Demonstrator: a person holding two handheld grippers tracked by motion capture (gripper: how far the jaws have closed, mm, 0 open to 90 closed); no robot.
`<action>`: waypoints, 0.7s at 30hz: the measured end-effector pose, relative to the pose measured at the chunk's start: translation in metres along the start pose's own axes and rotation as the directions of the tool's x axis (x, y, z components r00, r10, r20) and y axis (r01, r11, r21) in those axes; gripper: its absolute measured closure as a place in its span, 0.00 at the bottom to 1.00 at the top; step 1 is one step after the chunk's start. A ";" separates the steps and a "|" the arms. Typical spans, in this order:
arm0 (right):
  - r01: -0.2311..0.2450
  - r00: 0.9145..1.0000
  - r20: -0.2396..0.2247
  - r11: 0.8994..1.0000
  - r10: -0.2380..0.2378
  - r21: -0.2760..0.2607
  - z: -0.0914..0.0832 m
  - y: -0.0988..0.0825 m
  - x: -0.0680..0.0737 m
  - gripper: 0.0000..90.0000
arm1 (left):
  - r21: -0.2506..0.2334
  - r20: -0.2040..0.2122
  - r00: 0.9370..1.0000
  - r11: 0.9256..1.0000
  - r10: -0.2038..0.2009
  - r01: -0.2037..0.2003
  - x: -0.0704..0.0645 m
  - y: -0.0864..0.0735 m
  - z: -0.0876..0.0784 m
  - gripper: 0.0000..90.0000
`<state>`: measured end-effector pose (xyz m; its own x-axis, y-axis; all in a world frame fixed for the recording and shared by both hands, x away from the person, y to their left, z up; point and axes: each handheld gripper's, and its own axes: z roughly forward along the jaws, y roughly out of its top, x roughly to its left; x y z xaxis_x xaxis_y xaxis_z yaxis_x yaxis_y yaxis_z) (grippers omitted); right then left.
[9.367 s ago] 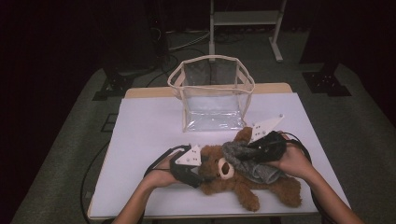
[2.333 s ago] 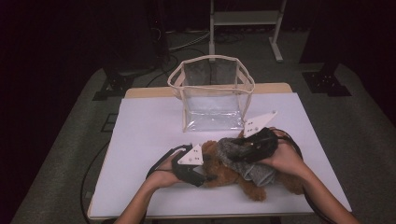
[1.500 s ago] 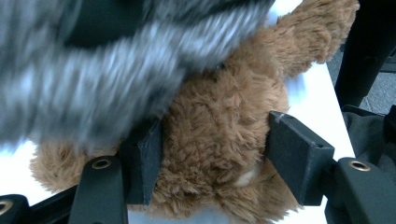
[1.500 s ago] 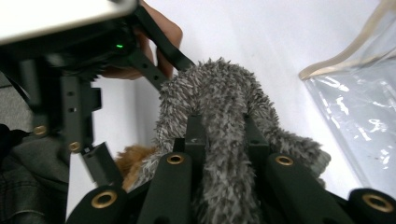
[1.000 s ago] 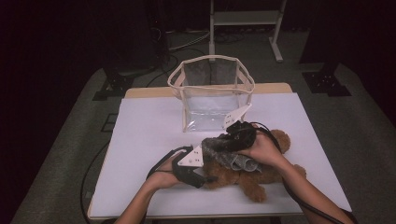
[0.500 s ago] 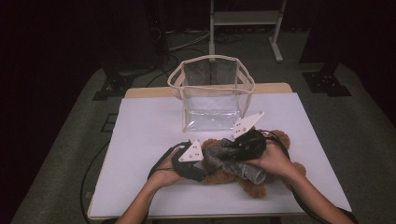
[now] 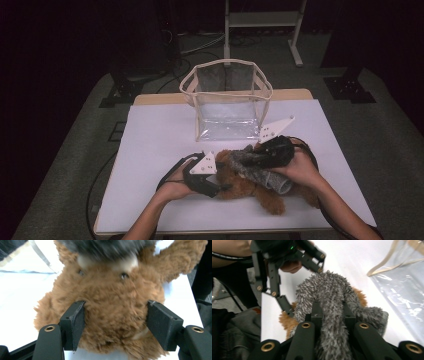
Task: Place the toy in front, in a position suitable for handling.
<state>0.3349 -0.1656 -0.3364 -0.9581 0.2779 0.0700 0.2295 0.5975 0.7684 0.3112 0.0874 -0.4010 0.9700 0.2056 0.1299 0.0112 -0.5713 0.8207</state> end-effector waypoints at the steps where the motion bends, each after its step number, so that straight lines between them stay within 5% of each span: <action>1: -0.002 1.000 -0.011 1.000 0.002 -0.006 0.001 -0.002 0.001 0.86 | -0.011 -0.002 1.000 1.000 -0.004 0.004 0.000 0.001 -0.001 0.35; 7: 0.002 0.999 -0.040 1.000 -0.003 -0.011 -0.001 -0.005 0.009 0.86 | -0.005 0.020 1.000 1.000 0.011 -0.011 -0.004 0.004 0.004 0.33; 15: -0.058 0.997 0.048 0.997 0.060 -0.041 -0.026 -0.008 -0.016 0.86 | -0.002 0.039 0.999 1.000 0.023 -0.023 -0.004 0.003 0.003 0.34; 21: -0.074 0.997 0.016 0.997 0.074 0.022 -0.008 -0.019 -0.014 0.86 | -0.027 0.043 0.999 1.000 0.014 -0.013 -0.004 0.007 0.000 0.31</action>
<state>0.3425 -0.1866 -0.3471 -0.9356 0.3333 0.1165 0.3036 0.5913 0.7471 0.3072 0.0825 -0.3957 0.9795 0.1632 0.1178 -0.0082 -0.5525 0.8335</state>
